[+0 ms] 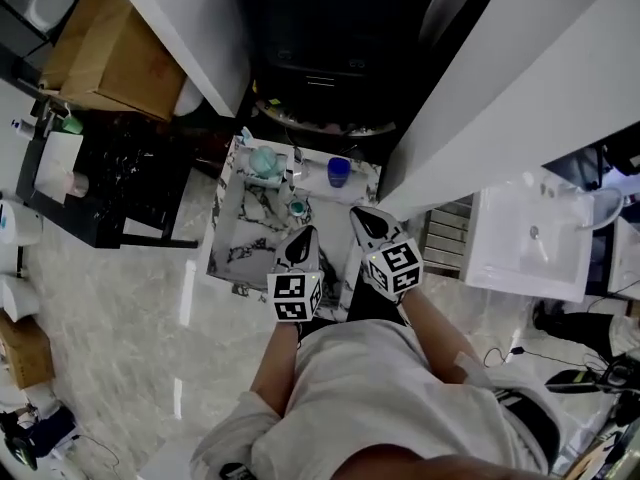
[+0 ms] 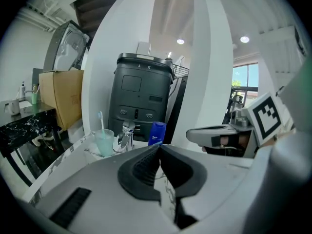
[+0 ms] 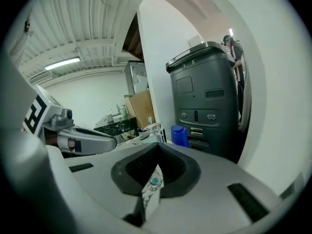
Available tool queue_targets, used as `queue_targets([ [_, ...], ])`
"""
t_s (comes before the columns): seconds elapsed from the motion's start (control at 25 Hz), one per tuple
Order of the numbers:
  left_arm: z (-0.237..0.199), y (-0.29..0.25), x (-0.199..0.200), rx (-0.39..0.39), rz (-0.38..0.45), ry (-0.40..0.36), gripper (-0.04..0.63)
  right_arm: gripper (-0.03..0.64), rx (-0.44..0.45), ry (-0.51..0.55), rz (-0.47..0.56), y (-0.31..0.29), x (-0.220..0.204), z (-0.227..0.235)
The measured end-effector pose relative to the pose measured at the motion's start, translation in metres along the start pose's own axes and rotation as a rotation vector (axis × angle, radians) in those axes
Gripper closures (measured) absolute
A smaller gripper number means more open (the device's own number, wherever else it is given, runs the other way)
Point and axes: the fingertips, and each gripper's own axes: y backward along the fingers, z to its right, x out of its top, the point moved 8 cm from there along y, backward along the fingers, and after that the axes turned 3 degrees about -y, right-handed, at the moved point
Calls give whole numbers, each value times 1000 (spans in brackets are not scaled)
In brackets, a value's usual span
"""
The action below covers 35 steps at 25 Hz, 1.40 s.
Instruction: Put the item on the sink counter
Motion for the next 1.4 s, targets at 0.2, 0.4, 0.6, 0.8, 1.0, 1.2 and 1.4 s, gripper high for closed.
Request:
queue_targets([
  [0.2,-3,37,-6,-23,19,-24,586,612,-49,19,46,22,-1,-39],
  [0.4,-1,74,-22,-43,46,-38,584,612,-73,55,61,47,-10,-72],
  [0.6,2,110,-38,-79,70,-56,586,612,-121,67,53,79,-33,-103],
  [0.8,14,125,-50,-124,65,-67,584,612,-163,98,48,114,-42,-124],
  [1.0,43,139,-44,-122,102,-81,586,612,-155,137,107,147,-27,-130],
  [1.2,80,156,-20,-48,201,-82,585,612,-95,196,172,179,-8,-128],
  [1.4,119,178,-16,-16,261,-65,586,612,-59,203,262,216,2,-132],
])
